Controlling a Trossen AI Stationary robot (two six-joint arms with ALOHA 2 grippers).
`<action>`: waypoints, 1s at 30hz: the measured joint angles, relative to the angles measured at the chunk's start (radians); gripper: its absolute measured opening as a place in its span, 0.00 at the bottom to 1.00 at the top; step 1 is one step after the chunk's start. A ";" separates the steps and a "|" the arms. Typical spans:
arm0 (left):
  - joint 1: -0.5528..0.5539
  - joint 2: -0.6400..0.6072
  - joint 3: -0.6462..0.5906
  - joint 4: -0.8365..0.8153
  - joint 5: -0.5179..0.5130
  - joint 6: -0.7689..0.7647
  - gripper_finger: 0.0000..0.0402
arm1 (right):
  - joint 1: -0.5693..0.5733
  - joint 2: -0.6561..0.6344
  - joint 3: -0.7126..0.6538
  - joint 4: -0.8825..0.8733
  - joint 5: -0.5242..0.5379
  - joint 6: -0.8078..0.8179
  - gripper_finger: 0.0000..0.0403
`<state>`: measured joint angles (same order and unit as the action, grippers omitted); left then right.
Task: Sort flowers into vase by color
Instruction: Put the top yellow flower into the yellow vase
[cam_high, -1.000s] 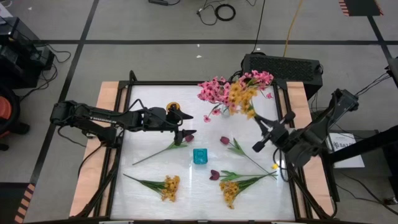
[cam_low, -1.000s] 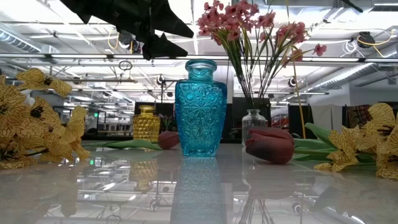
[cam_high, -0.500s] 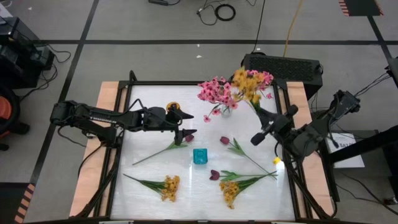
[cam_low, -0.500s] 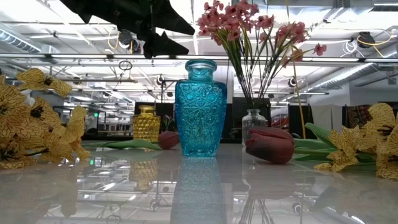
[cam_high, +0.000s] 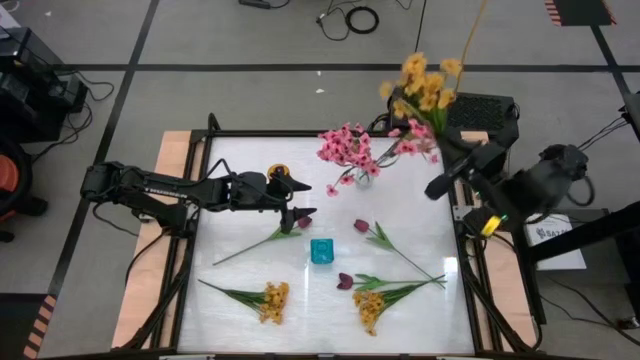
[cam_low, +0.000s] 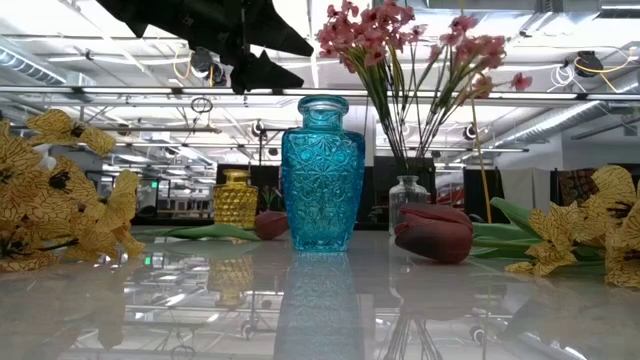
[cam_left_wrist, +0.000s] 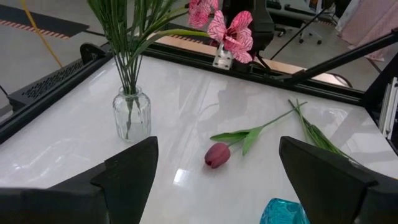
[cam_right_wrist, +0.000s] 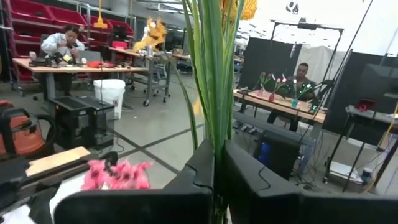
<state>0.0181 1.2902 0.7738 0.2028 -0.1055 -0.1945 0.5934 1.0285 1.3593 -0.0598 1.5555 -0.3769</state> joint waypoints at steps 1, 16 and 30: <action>0.000 0.000 0.000 0.000 0.000 0.000 0.85 | -0.004 0.000 0.019 0.000 -0.011 -0.020 0.02; -0.038 -0.014 0.000 0.150 0.001 -0.007 0.85 | -0.020 0.095 0.002 -0.113 -0.358 0.376 0.02; -0.196 -0.032 0.000 0.449 0.030 0.040 0.85 | -0.160 0.440 -0.095 0.532 -0.699 0.360 0.02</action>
<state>-0.1777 1.2586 0.7738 0.6514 -0.0756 -0.1543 0.4335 1.4681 1.2640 0.4719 0.8566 -0.0165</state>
